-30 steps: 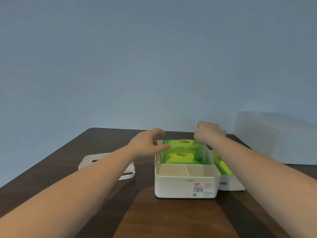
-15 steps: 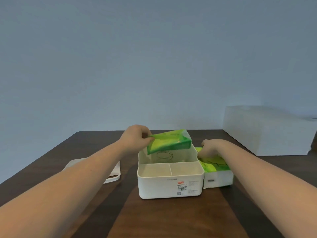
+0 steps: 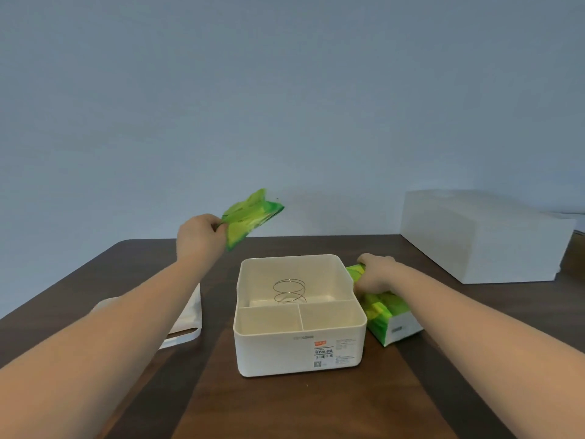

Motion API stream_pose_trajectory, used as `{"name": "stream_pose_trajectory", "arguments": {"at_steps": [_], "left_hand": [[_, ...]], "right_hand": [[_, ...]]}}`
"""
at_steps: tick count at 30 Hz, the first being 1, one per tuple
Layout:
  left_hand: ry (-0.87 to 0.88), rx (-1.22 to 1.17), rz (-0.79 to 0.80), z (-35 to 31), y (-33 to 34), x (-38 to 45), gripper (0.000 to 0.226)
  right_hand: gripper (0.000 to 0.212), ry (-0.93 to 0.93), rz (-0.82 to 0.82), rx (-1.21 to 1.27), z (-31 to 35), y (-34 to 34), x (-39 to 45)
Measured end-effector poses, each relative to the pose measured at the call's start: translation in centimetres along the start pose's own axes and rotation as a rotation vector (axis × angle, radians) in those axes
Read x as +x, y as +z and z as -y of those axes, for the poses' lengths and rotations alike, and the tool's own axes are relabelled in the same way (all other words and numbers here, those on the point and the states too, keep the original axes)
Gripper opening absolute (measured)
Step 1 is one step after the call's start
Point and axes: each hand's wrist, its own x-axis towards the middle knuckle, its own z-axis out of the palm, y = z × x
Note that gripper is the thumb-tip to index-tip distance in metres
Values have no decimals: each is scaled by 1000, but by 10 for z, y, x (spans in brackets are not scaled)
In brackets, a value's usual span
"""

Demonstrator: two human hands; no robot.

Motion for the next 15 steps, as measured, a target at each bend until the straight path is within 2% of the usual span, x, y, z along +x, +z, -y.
{"name": "stream_pose_trajectory", "arguments": {"at_steps": [5, 9, 12, 15], "left_hand": [[-56, 142, 104, 37, 15, 4, 23], [-54, 217, 184, 59, 25, 6, 24], [-51, 260, 232, 65, 29, 5, 26], [-52, 282, 281, 68, 31, 4, 30]], "right_hand": [[98, -8, -178, 99, 1, -20, 8], [92, -72, -327, 202, 15, -47, 8], [91, -219, -412, 252, 34, -68, 0], [92, -453, -401, 270, 57, -81, -14]]}}
